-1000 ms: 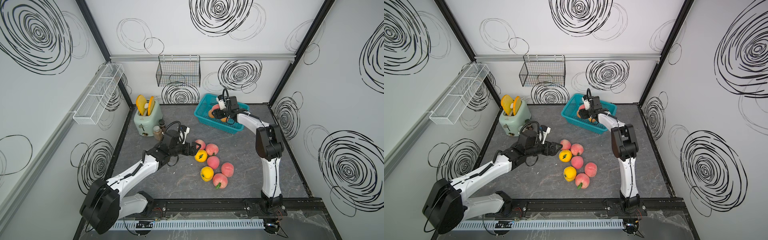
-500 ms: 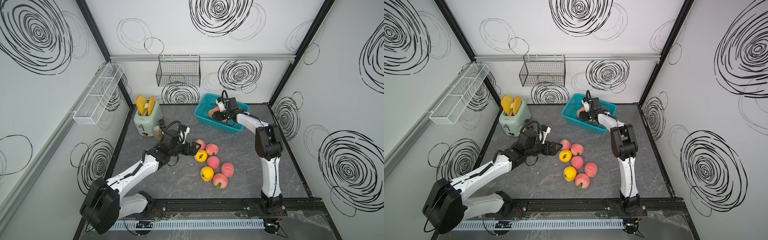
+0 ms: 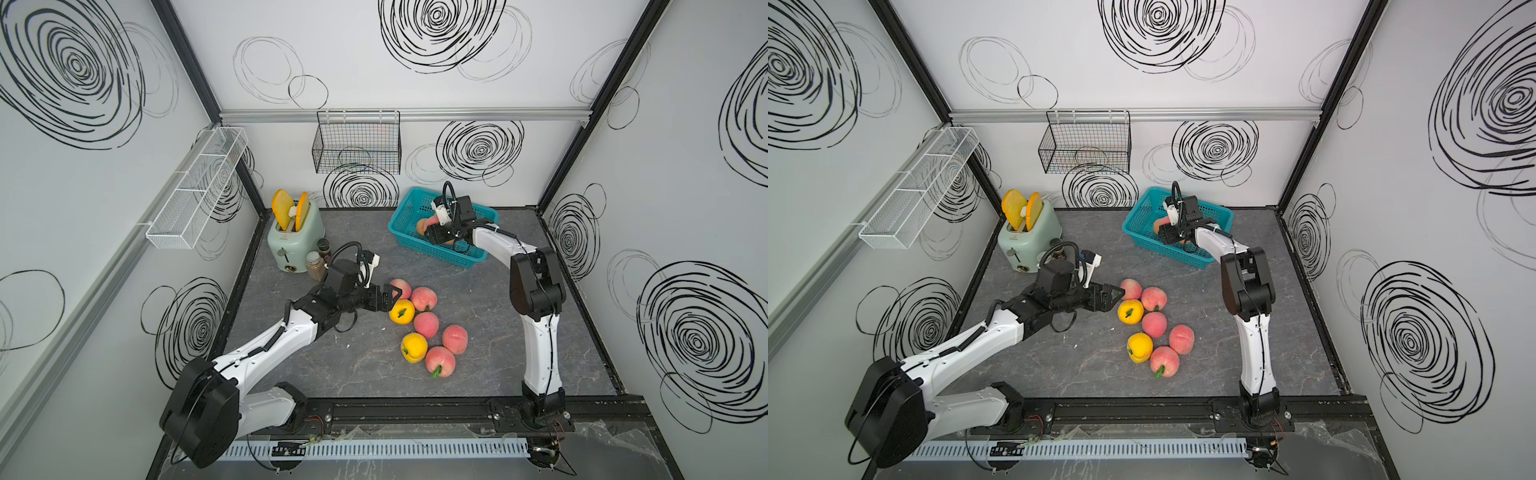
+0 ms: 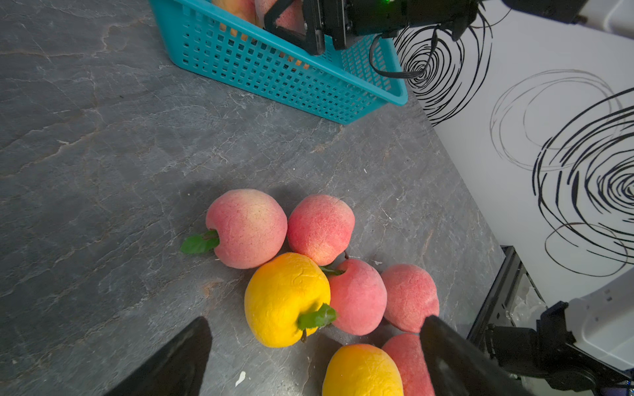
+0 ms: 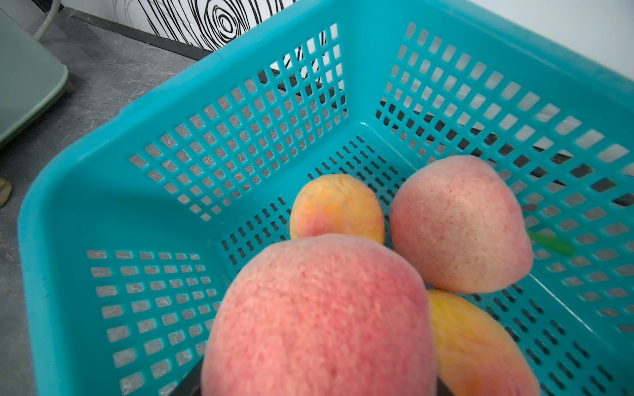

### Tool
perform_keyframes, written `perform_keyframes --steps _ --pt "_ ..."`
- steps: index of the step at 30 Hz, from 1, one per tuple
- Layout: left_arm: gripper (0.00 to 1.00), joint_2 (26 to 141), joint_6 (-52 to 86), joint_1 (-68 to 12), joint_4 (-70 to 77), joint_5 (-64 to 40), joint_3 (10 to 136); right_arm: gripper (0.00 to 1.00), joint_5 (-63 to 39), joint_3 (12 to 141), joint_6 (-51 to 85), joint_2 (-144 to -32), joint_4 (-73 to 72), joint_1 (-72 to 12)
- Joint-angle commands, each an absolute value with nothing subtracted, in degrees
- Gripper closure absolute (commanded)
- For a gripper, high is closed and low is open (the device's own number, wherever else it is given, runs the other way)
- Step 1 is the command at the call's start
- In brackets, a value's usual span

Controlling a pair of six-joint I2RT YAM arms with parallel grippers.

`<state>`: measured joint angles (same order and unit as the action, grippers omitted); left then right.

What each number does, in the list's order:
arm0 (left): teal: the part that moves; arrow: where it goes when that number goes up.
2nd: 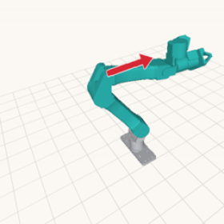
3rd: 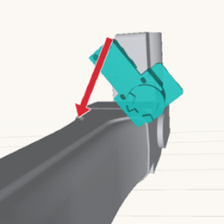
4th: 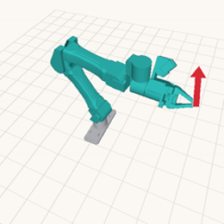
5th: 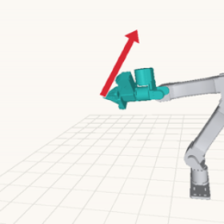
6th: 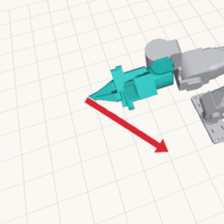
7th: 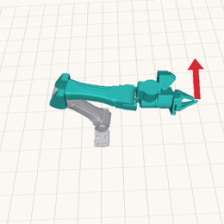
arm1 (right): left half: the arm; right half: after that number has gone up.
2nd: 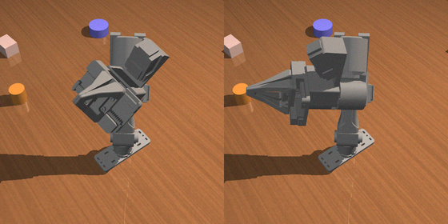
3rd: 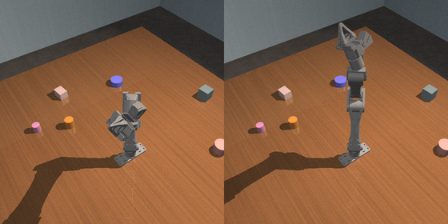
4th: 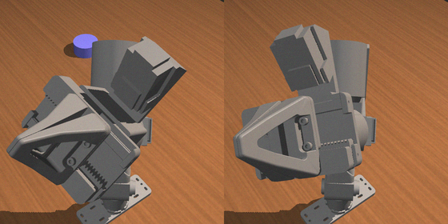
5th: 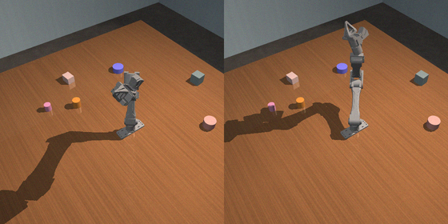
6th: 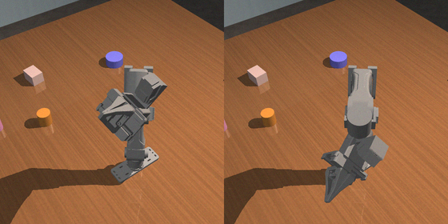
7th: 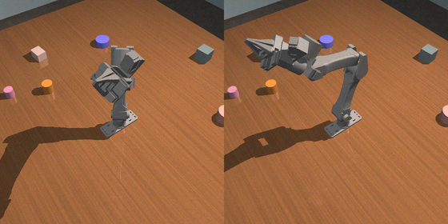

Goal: Put the peaches into the basket
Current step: Place the peach in the basket.

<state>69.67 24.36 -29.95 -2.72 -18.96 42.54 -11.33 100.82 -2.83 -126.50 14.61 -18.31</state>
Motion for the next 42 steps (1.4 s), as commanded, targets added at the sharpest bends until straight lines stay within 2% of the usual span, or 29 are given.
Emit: perform_keyframes --steps 1,42 --pt "0.02 69.42 23.51 -30.04 -1.41 -18.55 43.42 0.3 -11.16 100.43 -4.31 -128.14 16.01 -18.63" --pt "0.02 70.04 23.84 -29.98 -0.22 -18.5 42.98 0.21 -10.71 102.14 -4.22 -129.44 16.58 -18.55"
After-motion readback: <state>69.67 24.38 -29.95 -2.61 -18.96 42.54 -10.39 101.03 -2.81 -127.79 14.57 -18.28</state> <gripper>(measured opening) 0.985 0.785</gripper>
